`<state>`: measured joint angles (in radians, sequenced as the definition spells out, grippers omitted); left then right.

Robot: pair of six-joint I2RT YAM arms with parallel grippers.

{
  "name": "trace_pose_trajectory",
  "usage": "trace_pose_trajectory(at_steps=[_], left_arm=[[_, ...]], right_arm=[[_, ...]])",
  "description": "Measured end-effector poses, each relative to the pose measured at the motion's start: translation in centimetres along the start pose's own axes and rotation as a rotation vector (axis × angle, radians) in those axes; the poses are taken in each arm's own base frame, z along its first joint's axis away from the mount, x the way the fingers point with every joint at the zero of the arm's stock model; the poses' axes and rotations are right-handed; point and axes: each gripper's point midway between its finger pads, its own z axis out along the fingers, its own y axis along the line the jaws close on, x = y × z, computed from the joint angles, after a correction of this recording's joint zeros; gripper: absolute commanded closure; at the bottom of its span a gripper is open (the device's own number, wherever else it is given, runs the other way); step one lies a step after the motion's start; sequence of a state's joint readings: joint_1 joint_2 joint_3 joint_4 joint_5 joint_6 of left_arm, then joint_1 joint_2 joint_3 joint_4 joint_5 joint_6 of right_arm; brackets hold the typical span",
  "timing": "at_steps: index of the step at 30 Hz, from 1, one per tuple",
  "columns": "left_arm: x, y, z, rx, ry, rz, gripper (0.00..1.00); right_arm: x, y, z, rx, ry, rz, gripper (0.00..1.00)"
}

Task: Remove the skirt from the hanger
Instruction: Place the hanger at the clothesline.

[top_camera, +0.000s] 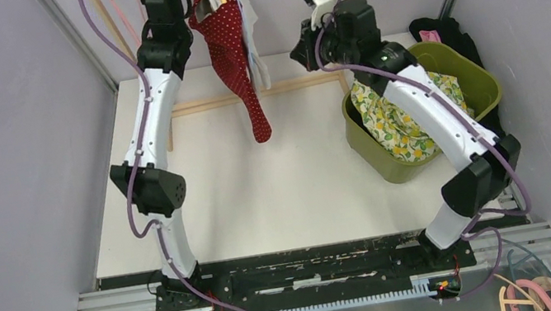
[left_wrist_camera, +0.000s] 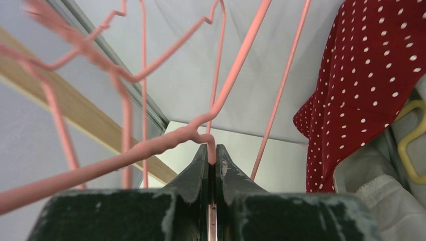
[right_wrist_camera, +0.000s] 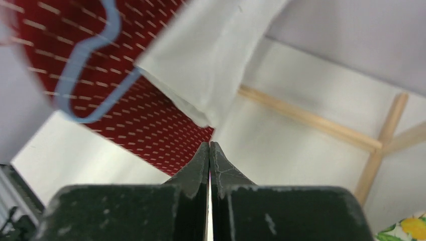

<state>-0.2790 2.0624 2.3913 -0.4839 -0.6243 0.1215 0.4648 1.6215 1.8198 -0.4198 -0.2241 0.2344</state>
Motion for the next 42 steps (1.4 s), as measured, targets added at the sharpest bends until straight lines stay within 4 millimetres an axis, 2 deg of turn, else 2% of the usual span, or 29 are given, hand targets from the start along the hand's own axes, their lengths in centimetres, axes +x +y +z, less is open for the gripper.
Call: trace_pose_trajectory(at_steps=[3,9,13,17,20,26,35,42], left_arm=[[-1.4,1.1,-1.1,-0.006,-0.022,-0.016,0.97],[-2.7,3.0,-3.4,-0.016,-0.04,-0.03,0.97],[-3.0,3.6,-4.1,-0.019,-0.044,-0.033,0.97],[-3.1,3.7,-4.3,-0.02,-0.045,-0.033,0.97],[-3.1,3.8,-4.4,-0.02,-0.043,-0.031,0.97],[-2.8,4.2,-4.5,-0.035,-0.035,-0.013,0.97],[-2.3,4.6,-4.4,-0.06,-0.021,0.016,0.97],[-2.2,4.9,-4.3,-0.078,-0.017,0.033,0.97]], right_arm=[[4.9,-2.4,2.3,0.066,0.102,0.004,0.99],[12.7,-6.8,8.3,0.171,0.254,-0.001,0.99],[16.7,-9.9,12.2,0.239,0.324,0.014,1.0],[17.5,-12.8,14.9,0.289,0.313,0.048,0.99],[16.9,-15.4,16.1,0.328,0.276,0.076,0.99],[16.4,-19.2,18.3,0.368,0.203,0.118,0.99],[21.0,-22.7,22.2,0.395,0.205,0.212,0.99],[22.4,-24.5,23.3,0.42,0.183,0.307,0.99]])
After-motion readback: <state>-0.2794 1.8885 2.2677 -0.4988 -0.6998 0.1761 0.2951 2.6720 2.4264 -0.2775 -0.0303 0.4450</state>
